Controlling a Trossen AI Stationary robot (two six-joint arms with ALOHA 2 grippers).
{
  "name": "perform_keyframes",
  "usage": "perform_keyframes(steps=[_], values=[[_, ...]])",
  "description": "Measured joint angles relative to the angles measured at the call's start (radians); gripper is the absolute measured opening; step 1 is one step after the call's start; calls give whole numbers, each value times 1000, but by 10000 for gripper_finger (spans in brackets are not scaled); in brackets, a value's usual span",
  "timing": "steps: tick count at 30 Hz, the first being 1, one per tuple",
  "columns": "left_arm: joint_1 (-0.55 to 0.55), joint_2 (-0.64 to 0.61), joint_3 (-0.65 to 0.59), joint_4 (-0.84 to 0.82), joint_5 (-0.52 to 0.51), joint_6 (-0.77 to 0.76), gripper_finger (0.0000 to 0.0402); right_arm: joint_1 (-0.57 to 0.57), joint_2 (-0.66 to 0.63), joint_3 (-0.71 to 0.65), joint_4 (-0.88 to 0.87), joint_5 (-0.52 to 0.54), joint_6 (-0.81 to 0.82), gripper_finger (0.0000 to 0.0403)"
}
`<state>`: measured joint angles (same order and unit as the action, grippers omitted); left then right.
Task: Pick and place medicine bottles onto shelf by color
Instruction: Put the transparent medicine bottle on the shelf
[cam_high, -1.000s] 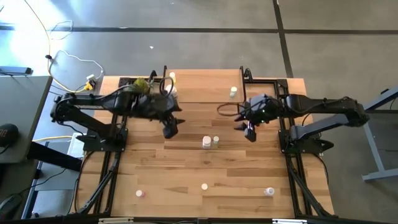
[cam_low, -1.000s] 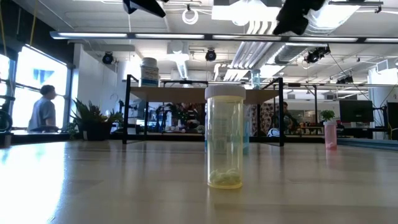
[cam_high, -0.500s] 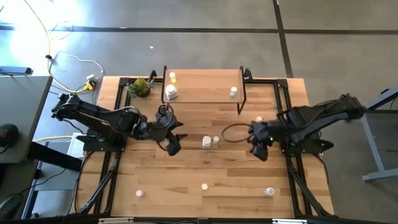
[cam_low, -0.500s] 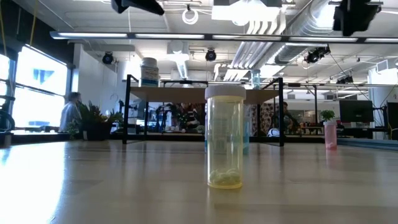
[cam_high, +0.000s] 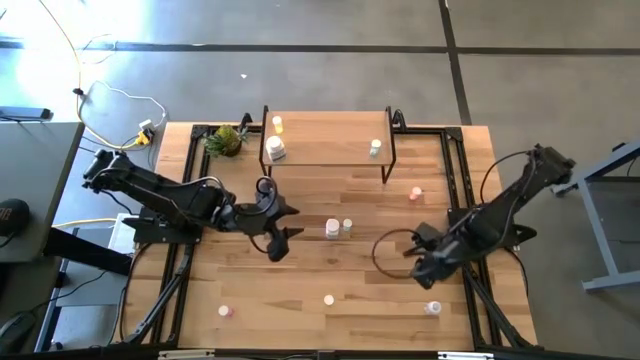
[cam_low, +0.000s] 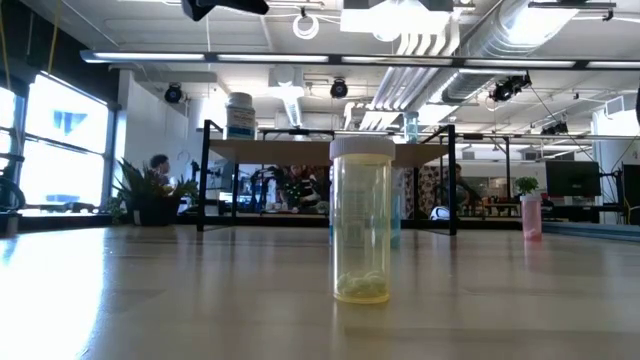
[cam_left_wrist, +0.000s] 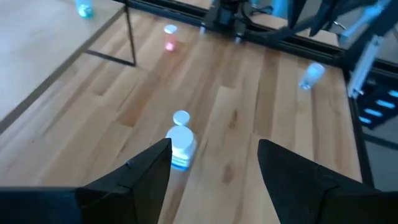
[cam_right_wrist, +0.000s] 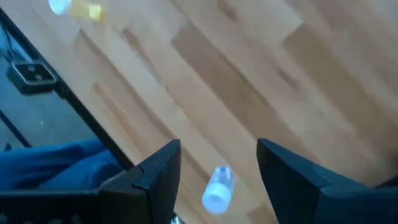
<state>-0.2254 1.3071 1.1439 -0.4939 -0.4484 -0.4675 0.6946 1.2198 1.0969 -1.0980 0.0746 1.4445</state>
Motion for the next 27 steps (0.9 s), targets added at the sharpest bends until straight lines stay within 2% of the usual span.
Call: perform_keyframes(steps=[4, 11, 27], values=[[-27, 0, 0, 0, 3, 32, 227, 65, 44, 0, -1, -4, 99, 202], [-61, 0, 0, -1, 3, 34, 227, 166, 139, 0, -13, -81, 250, 217], [-111, 0, 0, -1, 11, 27, 227, 311, 313, 0, 75, -85, 505, 220]])
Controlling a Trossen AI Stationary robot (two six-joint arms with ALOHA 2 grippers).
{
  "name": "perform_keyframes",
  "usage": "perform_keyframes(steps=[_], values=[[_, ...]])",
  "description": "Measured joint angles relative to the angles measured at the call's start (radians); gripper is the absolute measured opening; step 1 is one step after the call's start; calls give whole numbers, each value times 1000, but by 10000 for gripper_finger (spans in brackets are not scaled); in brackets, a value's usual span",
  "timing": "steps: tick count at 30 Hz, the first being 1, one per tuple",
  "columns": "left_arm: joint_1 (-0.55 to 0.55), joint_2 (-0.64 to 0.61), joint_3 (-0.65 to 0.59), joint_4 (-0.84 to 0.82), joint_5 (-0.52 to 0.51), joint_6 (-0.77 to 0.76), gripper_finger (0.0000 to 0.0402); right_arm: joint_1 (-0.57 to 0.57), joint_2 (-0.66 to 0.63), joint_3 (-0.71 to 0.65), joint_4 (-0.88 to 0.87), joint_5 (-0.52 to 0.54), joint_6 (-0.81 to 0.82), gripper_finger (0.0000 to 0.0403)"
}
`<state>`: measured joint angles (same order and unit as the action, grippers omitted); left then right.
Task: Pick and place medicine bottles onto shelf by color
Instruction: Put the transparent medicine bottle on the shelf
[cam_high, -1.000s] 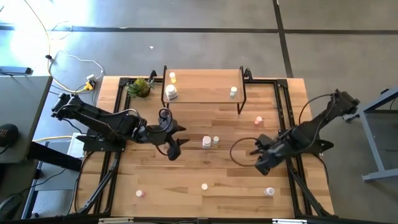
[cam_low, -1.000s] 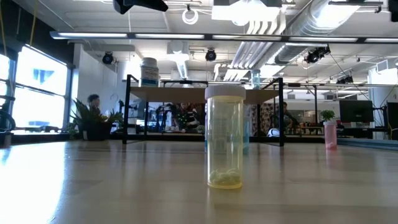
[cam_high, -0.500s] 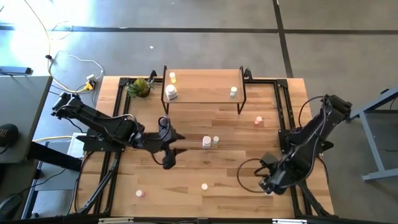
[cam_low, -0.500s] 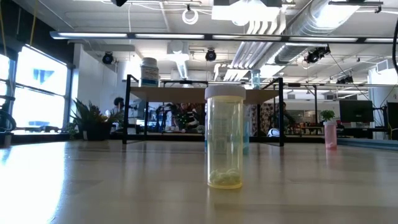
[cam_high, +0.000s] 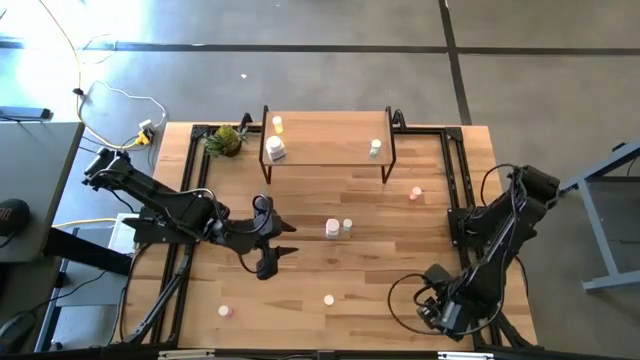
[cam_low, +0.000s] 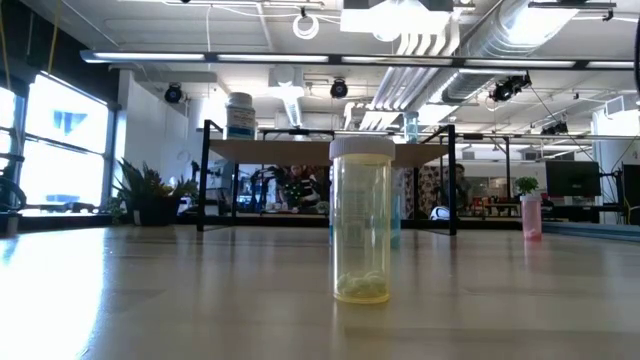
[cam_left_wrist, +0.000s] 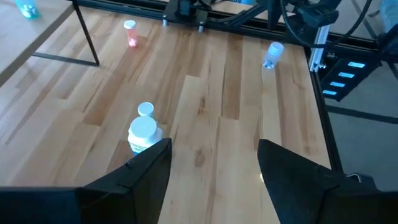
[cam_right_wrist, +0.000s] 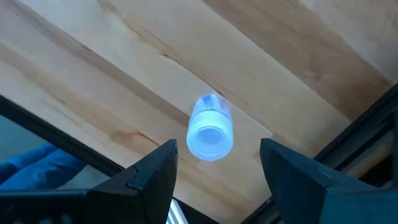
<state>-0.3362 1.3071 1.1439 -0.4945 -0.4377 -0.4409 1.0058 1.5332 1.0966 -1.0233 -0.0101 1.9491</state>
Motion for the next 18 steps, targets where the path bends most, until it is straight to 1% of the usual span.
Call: perform_keyframes(steps=[8, 12, 15, 18], values=[[1, 0, 0, 0, 0, 0, 227, 5, 77, 0, 48, 0, 18, 220], [0, 0, 0, 0, 0, -1, 227, 5, 112, 0, 50, -40, 35, 220], [1, 0, 0, 0, 0, -1, 227, 5, 125, 0, 52, -59, 45, 212], [1, 0, 0, 0, 0, -1, 227, 4, 128, 0, 54, -62, 52, 193]])
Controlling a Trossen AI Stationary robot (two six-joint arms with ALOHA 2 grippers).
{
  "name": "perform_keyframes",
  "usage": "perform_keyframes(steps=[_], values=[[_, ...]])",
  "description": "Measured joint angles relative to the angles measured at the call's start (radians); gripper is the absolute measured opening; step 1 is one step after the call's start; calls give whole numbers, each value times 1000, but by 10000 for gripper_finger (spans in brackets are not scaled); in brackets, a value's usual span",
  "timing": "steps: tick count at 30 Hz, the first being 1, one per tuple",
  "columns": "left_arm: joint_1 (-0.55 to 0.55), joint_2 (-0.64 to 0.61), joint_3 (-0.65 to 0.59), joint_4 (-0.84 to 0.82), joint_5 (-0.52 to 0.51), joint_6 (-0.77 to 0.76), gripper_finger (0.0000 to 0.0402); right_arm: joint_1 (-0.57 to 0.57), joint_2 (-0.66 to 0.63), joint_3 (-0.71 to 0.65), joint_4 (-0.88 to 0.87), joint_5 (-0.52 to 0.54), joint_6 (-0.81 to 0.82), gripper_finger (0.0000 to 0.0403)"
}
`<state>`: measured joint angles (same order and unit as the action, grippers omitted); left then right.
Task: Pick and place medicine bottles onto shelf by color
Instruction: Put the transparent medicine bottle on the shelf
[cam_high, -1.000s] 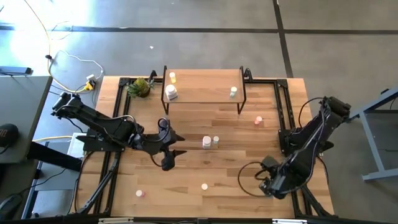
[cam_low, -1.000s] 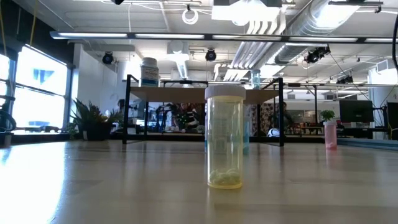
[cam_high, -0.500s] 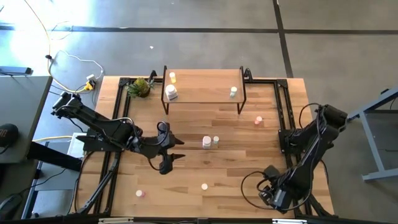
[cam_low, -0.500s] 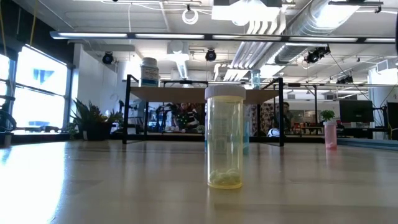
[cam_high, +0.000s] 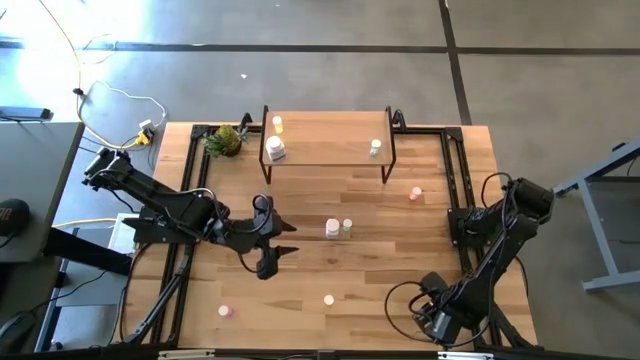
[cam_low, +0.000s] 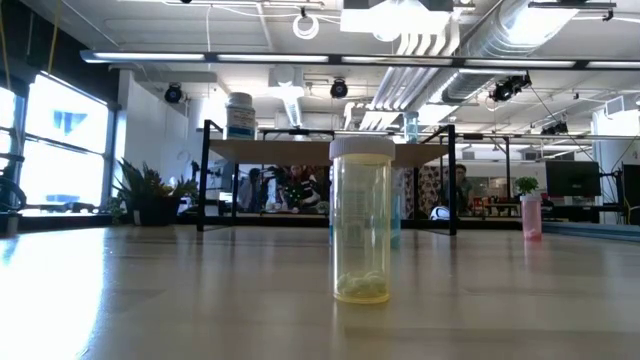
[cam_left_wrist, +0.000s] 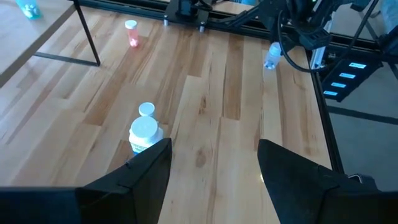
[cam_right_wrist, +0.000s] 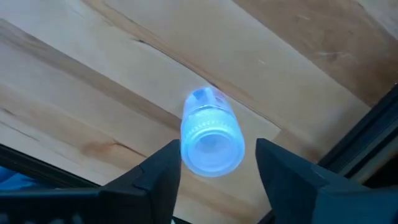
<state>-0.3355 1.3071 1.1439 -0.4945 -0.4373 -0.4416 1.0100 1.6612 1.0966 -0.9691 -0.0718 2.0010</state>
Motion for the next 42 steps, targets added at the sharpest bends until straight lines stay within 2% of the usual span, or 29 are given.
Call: perform_keyframes(steps=[8, 15, 19, 29, 42], values=[[0, 0, 0, -1, 1, 20, 227, -2, 0, 0, 7, 0, 0, 134], [7, -3, 0, -11, 26, 26, 227, -17, 1, 22, 28, 0, -5, 126], [25, -23, 0, -30, 63, 26, 227, -66, 1, 84, 25, 20, -74, 126], [115, -71, 0, -93, 147, 38, 227, -273, 0, 288, -45, 177, -416, 124], [217, -76, 0, -120, 166, 106, 227, -638, 0, 520, -183, 255, -1038, 124]])
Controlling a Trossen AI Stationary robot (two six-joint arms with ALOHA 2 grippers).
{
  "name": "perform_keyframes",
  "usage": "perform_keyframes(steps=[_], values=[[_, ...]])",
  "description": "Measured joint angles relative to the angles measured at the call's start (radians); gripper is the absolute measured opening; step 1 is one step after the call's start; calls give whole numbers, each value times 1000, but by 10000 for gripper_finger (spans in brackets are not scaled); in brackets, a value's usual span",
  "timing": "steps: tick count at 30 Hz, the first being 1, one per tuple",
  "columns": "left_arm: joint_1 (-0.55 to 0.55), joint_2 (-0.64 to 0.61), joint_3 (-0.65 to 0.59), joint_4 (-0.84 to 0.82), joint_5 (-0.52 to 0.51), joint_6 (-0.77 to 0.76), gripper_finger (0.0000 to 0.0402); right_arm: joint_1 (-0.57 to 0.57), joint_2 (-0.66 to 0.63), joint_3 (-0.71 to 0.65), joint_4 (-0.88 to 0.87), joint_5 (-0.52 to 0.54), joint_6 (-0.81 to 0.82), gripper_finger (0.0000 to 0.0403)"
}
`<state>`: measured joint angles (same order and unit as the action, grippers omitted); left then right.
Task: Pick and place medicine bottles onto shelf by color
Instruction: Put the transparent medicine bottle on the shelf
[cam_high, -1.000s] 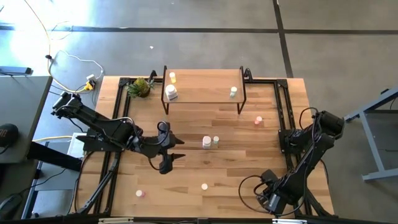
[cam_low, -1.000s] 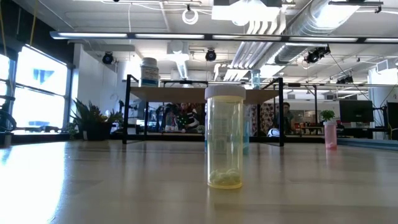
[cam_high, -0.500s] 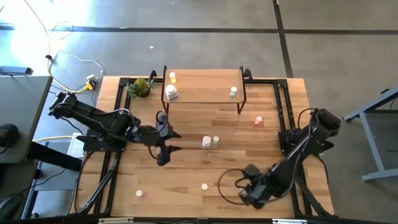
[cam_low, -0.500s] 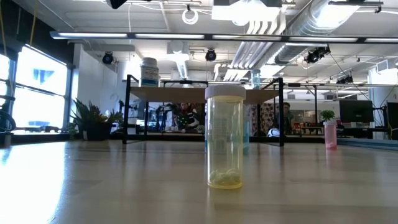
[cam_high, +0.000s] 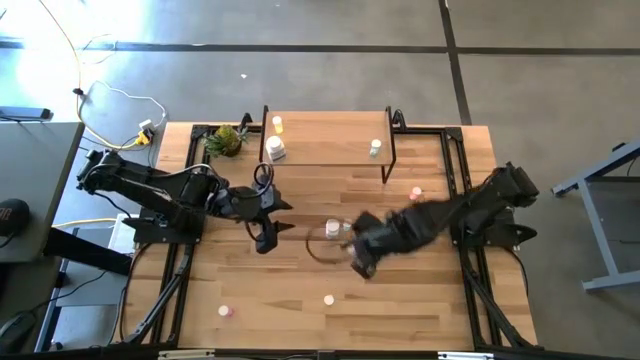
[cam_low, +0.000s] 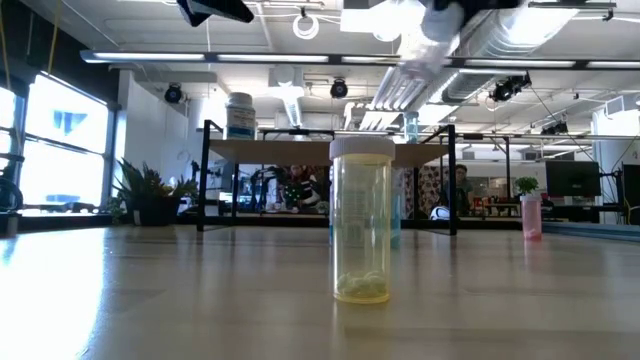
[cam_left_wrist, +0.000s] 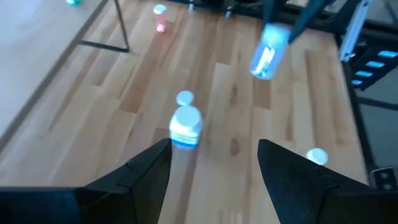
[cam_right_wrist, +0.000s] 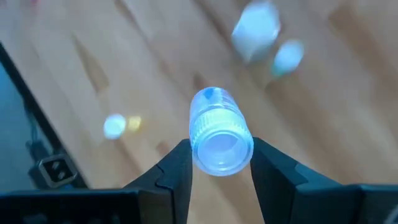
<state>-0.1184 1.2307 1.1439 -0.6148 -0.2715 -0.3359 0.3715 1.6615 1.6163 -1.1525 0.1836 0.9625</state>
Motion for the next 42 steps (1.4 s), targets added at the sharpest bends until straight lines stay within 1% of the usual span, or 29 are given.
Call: perform_keyframes(steps=[8, 16, 21, 26, 30, 36, 42], values=[[85, -10, 0, -23, -1, 18, 227, -250, 0, 142, -62, 1, -335, 124], [143, -9, 0, -25, -1, 26, 227, -508, 0, 254, -101, -38, -615, 124], [168, -9, 0, -24, 0, 26, 227, -671, 0, 293, -129, -39, -761, 124], [192, -9, 0, -24, 0, 26, 227, -833, 0, 300, -146, -50, -896, 124], [216, -9, 0, -24, 0, 26, 227, -955, 13, 300, -150, -110, -986, 124], [254, -9, 0, -24, 0, 26, 227, -1077, 77, 300, -166, -202, -1082, 124], [289, -8, 0, -24, 0, 26, 227, -1112, 139, 300, -216, -214, -1149, 124]])
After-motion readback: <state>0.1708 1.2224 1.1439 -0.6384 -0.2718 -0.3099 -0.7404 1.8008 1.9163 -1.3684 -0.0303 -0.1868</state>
